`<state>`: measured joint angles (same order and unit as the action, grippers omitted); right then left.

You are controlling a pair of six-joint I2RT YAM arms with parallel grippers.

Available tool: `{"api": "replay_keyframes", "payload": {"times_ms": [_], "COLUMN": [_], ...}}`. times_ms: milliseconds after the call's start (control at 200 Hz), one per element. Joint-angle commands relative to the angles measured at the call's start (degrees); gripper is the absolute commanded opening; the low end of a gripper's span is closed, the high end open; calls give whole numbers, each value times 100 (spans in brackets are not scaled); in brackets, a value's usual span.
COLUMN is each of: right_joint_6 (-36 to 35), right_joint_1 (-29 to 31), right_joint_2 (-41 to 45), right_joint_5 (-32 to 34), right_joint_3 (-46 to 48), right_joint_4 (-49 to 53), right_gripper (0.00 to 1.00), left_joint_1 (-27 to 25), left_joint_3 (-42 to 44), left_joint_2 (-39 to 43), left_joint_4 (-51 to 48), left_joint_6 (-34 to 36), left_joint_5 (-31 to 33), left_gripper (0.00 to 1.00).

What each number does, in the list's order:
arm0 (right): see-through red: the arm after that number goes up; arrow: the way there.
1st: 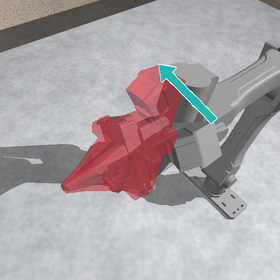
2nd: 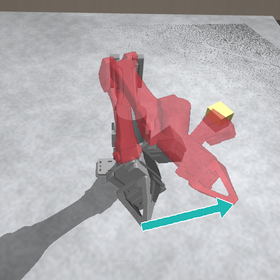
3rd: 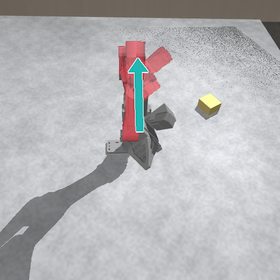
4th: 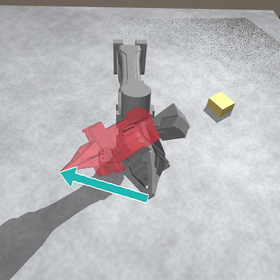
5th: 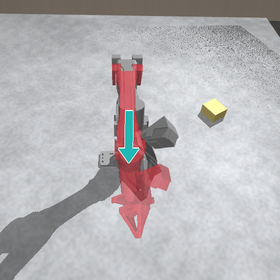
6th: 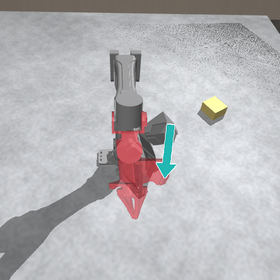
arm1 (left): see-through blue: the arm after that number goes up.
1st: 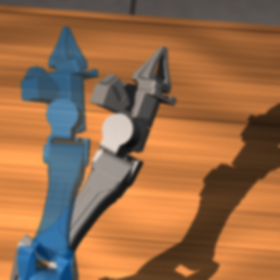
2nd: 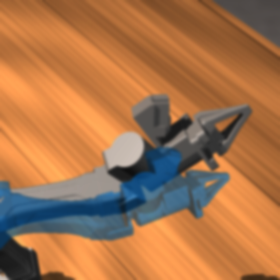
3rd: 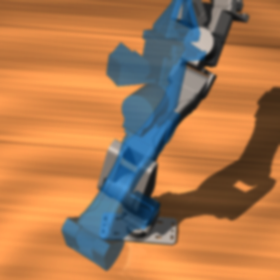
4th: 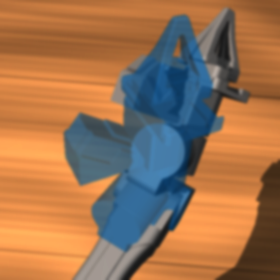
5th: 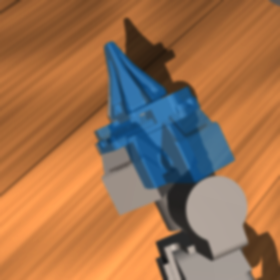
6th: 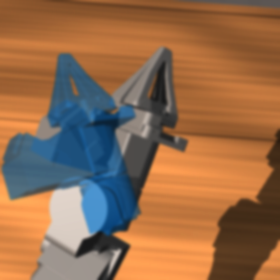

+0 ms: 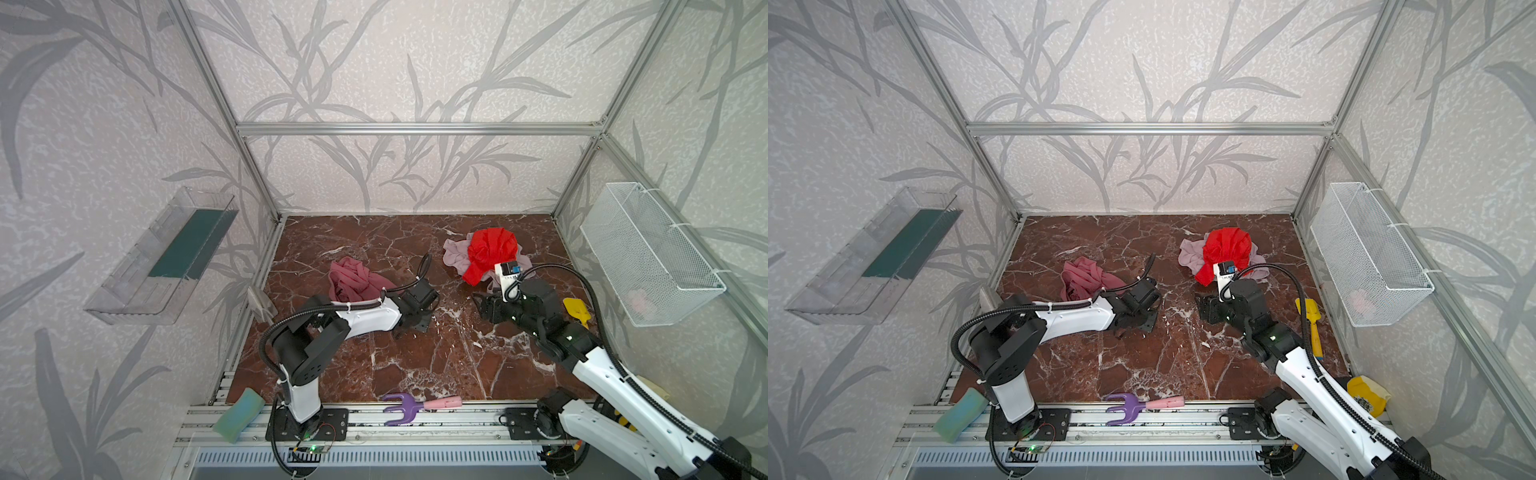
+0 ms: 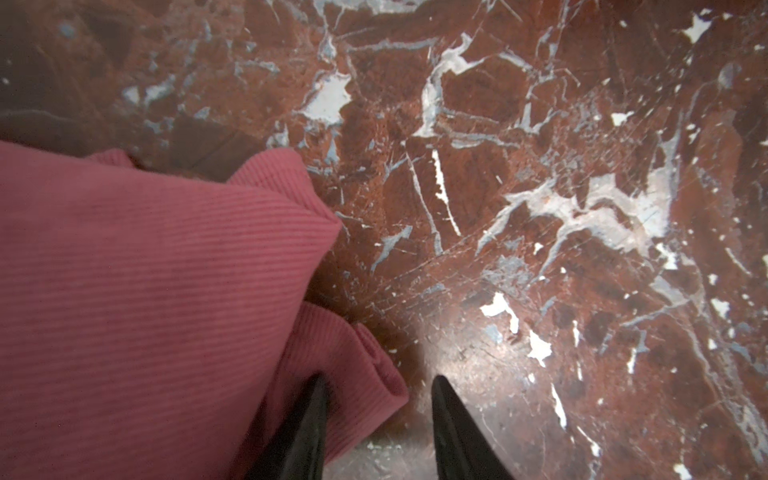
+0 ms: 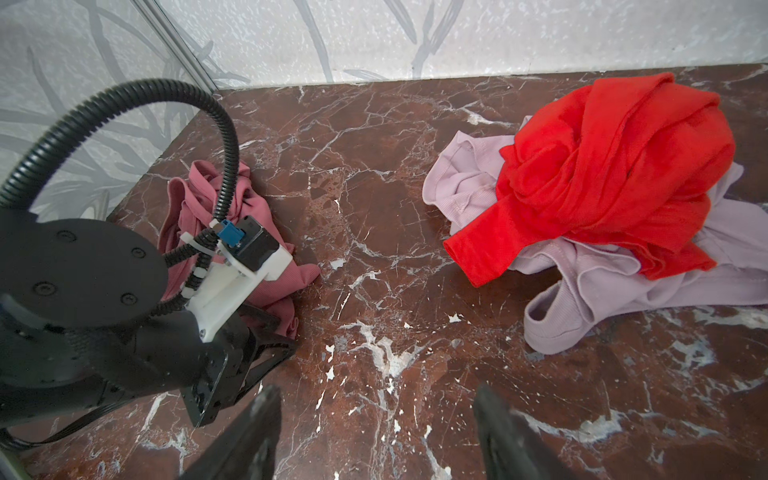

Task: Pick out a specific cloth from the pile
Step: 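Grasp the pink garment's edge nearest the robot with the left gripper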

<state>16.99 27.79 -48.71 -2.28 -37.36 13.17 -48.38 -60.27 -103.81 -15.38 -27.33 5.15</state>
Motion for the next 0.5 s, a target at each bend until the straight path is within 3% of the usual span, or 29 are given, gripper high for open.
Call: {"api": "replay_keyframes", "payload": {"times_ms": [0, 205, 250, 305, 495], "right_joint_6": [101, 129, 114, 102, 137], "right_joint_1": [-24, -20, -24, -19, -20], "right_joint_2": [65, 244, 290, 350, 571], "right_joint_5": [-145, -141, -117, -78, -97], "right_joint_3": [1, -50, -80, -102, -140], "right_joint_4": [-174, -37, 18, 90, 230], "right_gripper": [73, 73, 73, 73, 73], "left_joint_1": [-32, -31, -31, -31, -40], "left_joint_3": [-94, -117, -117, -117, -125], "left_joint_2": [-159, -274, -282, -265, 198], "left_joint_4": [-33, -60, -71, -73, -101], "left_joint_6": [-52, -9, 8, 48, 123], "left_joint_5": [218, 367, 429, 468, 386], "left_gripper": [34, 24, 18, 0, 0]}}
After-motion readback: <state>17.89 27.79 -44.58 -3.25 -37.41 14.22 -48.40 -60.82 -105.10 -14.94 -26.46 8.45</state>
